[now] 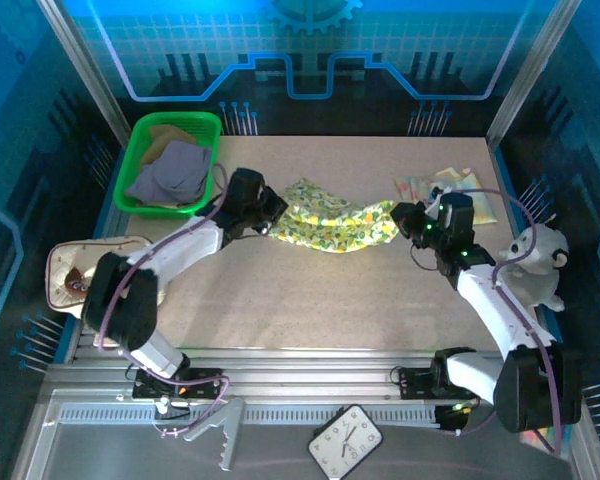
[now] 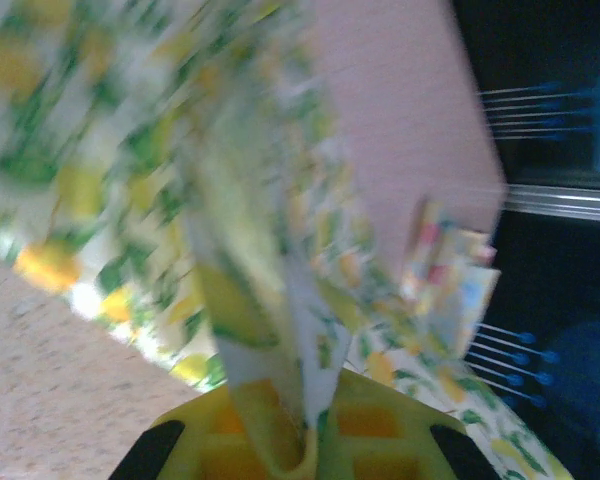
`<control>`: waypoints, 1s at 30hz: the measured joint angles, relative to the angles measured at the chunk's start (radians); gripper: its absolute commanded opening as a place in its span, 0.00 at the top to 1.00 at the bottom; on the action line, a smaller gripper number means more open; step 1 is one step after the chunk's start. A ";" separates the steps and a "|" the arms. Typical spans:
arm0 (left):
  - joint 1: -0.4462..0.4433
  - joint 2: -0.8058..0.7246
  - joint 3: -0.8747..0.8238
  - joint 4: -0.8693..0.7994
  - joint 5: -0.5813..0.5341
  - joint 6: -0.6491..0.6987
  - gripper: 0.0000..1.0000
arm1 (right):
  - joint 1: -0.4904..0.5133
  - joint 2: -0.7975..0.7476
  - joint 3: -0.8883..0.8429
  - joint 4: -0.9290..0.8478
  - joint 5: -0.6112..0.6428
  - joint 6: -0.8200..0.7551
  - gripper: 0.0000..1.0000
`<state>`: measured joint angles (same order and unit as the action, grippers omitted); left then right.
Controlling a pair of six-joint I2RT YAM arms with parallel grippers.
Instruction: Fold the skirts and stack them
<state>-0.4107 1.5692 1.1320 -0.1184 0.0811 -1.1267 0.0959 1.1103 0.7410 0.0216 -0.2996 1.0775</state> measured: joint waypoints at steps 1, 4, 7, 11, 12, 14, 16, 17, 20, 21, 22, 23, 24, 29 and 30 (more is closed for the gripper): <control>0.002 -0.032 0.050 -0.032 -0.014 0.048 1.00 | -0.002 -0.002 0.035 -0.004 -0.006 -0.002 1.00; 0.010 -0.114 0.207 -0.099 -0.041 0.197 1.00 | -0.007 -0.002 0.184 -0.029 -0.026 -0.026 1.00; 0.024 -0.177 0.358 -0.146 -0.044 0.328 1.00 | -0.007 -0.002 0.349 -0.030 -0.054 -0.053 1.00; 0.034 -0.231 0.541 -0.209 -0.043 0.481 1.00 | -0.007 0.005 0.519 -0.009 -0.106 -0.073 1.00; 0.034 -0.241 0.570 -0.220 -0.040 0.505 1.00 | -0.007 0.008 0.547 -0.005 -0.120 -0.076 1.00; 0.034 -0.264 0.622 -0.239 -0.034 0.552 1.00 | -0.005 0.016 0.590 -0.002 -0.143 -0.088 1.00; 0.033 -0.286 0.651 -0.258 -0.032 0.590 1.00 | 0.000 0.023 0.625 -0.023 -0.154 -0.118 1.00; 0.031 -0.292 0.657 -0.267 -0.033 0.605 1.00 | 0.002 0.026 0.634 -0.031 -0.158 -0.130 1.00; 0.030 -0.297 0.664 -0.303 -0.033 0.636 1.00 | 0.002 0.034 0.645 -0.040 -0.180 -0.156 1.00; 0.030 -0.296 0.664 -0.319 -0.033 0.641 1.00 | 0.005 0.035 0.644 -0.042 -0.182 -0.167 1.00; 0.030 -0.294 0.662 -0.332 -0.032 0.650 1.00 | 0.011 0.036 0.645 -0.046 -0.182 -0.182 1.00; 0.031 -0.296 0.654 -0.334 -0.023 0.661 1.00 | 0.019 0.035 0.644 -0.048 -0.180 -0.196 1.00; 0.031 -0.303 0.640 -0.334 -0.010 0.669 1.00 | 0.032 0.034 0.644 -0.048 -0.181 -0.212 1.00; 0.032 -0.397 0.544 -0.335 0.039 0.720 1.00 | 0.130 -0.016 0.615 -0.049 -0.185 -0.320 1.00; 0.032 -0.432 0.521 -0.332 0.048 0.734 1.00 | 0.152 -0.031 0.609 -0.052 -0.188 -0.347 1.00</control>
<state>-0.3782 1.1370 1.6531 -0.4503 0.1287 -0.3931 0.2481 1.0790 1.3499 -0.0307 -0.4881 0.7303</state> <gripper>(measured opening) 0.056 0.072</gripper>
